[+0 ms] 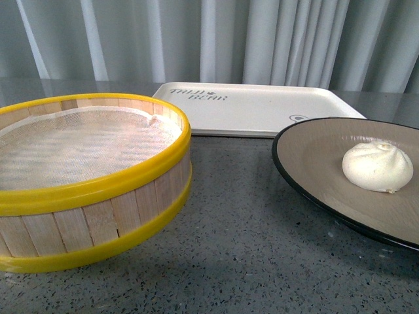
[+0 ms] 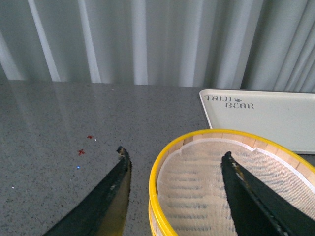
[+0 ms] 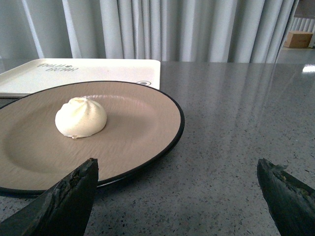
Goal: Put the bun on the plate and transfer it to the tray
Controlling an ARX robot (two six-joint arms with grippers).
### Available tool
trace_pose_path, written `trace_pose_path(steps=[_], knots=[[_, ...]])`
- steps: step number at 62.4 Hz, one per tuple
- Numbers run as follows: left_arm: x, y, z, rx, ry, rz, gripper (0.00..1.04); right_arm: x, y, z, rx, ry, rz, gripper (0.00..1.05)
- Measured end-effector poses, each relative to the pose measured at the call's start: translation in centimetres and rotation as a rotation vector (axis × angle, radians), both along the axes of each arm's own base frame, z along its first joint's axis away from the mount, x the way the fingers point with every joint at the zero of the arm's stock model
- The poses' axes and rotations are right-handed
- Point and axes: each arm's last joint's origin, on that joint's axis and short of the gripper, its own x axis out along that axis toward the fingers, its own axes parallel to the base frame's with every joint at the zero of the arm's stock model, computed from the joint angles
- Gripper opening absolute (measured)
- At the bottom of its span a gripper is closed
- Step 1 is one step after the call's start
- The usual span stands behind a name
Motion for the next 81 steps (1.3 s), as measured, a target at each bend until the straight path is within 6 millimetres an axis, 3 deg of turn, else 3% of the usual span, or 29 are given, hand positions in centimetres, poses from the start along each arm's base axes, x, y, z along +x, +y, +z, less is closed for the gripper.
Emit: trace_pose_path(steps=[6,12,23,43,81], knots=[[-0.6,0.4,-2.8,-0.001,0.034,-0.009,0.25,0.0,0.0,0.0,0.000,0.000,-0.002,0.96],[-1.5,1.3,-4.3,-0.013,0.032,-0.023,0.04,0.0,0.0,0.0,0.000,0.000,0.000,0.96],[-2.5,1.8,-6.2,-0.014,0.027,0.002,0.04,0.0,0.0,0.0,0.000,0.000,-0.001,0.96],[-3.5,1.8,-7.9,-0.014,0.023,0.002,0.04,0.0,0.0,0.0,0.000,0.000,0.000,0.96],[-4.8,1.8,-9.0,-0.014,-0.010,0.001,0.04,0.0,0.0,0.0,0.000,0.000,-0.001,0.96]])
